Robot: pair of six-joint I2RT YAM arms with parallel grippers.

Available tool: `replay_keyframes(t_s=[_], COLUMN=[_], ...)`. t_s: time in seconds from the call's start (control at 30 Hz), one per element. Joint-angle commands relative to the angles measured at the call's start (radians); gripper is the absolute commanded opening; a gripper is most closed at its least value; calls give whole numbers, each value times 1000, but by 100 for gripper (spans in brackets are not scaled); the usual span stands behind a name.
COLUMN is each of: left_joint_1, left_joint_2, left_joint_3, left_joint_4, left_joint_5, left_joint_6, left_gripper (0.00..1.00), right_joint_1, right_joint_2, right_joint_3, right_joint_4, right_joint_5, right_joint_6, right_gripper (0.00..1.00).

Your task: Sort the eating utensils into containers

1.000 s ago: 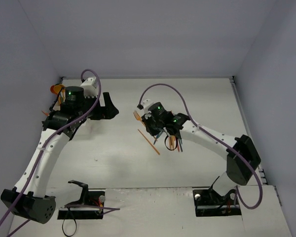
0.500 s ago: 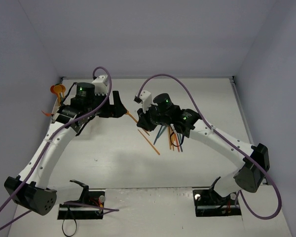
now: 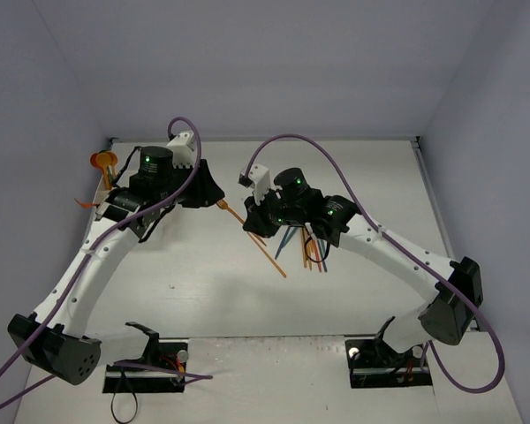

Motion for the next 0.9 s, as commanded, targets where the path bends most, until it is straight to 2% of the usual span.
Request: replay_keyframes(t_s=[0.0,0.07,0.17,0.27,0.43,0.47,0.53,0.73,0.8,0.87], left_joint_1=[-27,-34,-40,-41,-41,-41,-41,-33,-24,1], left_joint_2=[5,5,4,-6,-48,-59,-73,-122,-135,-149], left_joint_3=[15,15,13,6,-1,3,8,35,52,67], left_joint_4=[92,91,90,90,65,49,28,-60,-89,-133], left_joint_5=[12,9,8,-8,-103,-150,-204,-495,-673,-795], left_joint_6=[-33,-35,-37,-36,-24,-18,-14,-27,-52,-73], left_gripper=[22,19,8,0,0,0,0,0,0,0], right_joint_1=[12,13,14,15,15,15,14,9,2,-9], right_joint_2=[-65,-69,-73,-76,-85,-88,-91,-123,-141,-167], right_joint_3=[28,25,20,17,17,17,14,-6,-26,-56], right_joint_4=[45,46,47,47,47,46,45,45,43,43], right_joint_5=[-14,-11,-8,-3,30,40,66,155,205,234], right_joint_6=[-9,-10,-9,-10,-5,-2,2,38,57,68], right_gripper=[0,0,0,5,32,43,53,69,72,73])
